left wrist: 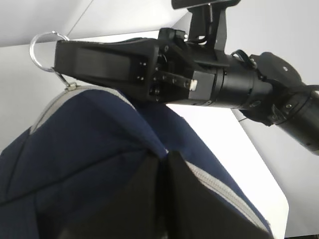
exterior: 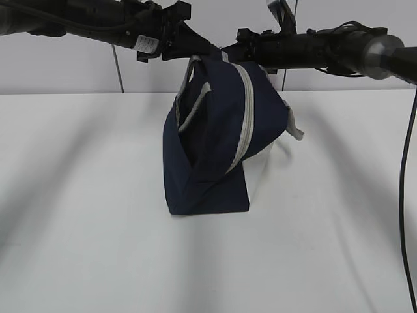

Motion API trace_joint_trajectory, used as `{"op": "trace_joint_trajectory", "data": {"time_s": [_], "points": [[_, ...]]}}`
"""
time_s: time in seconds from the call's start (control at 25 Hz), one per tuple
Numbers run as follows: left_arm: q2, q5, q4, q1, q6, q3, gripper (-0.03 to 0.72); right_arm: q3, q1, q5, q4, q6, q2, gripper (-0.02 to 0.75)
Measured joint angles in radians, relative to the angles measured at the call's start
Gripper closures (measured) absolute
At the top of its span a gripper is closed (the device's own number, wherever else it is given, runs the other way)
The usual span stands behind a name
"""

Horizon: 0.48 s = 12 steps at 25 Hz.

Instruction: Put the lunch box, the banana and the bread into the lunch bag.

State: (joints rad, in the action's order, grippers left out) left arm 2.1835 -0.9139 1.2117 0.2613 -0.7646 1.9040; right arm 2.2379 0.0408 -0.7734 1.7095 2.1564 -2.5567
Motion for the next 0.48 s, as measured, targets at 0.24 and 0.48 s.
{"op": "trace_joint_trajectory", "data": {"time_s": [0.24,0.48], "points": [[0.0,0.0,-0.014,0.001,0.001,0.001,0.677,0.0,-0.002,0.005,0.017,0.052,-0.001,0.754],[0.0,0.006,-0.032,0.002,0.003,0.001,0.676,0.006,-0.002,0.003,0.034,0.097,-0.022,0.754]]}}
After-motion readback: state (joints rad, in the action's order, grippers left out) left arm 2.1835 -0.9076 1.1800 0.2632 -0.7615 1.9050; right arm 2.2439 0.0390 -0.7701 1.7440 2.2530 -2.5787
